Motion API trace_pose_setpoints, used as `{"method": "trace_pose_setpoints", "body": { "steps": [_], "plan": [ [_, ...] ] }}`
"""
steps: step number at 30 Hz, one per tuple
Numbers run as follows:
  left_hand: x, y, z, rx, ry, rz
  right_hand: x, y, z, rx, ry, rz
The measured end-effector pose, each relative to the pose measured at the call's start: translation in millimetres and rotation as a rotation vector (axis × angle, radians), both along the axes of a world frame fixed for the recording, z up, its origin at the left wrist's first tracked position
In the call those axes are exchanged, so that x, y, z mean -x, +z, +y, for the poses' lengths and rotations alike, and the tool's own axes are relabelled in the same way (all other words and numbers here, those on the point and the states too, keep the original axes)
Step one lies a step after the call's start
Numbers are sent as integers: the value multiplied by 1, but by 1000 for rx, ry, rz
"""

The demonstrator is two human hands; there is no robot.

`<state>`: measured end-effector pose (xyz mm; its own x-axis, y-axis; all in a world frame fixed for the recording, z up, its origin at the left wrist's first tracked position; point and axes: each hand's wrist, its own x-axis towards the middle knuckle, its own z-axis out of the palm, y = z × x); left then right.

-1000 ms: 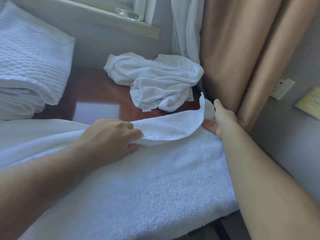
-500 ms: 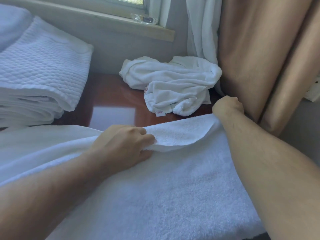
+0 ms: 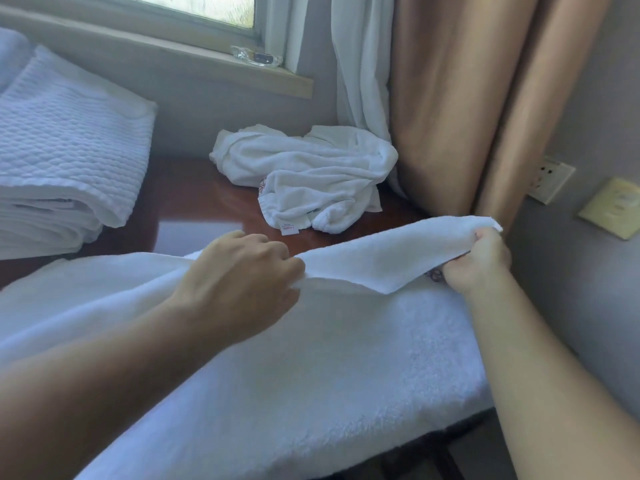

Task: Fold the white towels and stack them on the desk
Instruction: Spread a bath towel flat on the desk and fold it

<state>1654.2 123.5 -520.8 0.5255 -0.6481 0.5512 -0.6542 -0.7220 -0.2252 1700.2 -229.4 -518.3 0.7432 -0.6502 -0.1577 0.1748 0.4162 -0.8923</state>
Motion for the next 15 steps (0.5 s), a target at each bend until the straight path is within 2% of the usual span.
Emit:
{"method": "trace_pose_setpoints", "body": {
  "steps": [1, 4, 10, 11, 13, 14, 15],
  "plan": [
    [6, 2, -2, 60, 47, 111, 5, -5, 1, 13, -18, 57],
    [25, -14, -14, 103, 71, 111, 16, -18, 4, 0, -23, 149],
    [34, -36, -8, 199, -27, 54, 26, -24, 10, 56, -99, 18],
    [34, -38, -7, 211, -26, 36, 26, -25, 7, 154, -112, 49],
    [34, -39, -6, 222, -40, 21, 30, -23, 2, 520, -181, 191],
    [34, -40, -6, 228, -48, 20, 33, -25, -1, 635, -246, 269],
    [34, -40, -5, 230, -59, 27, 35, -28, -7, 647, -290, 299]
  ]
}}
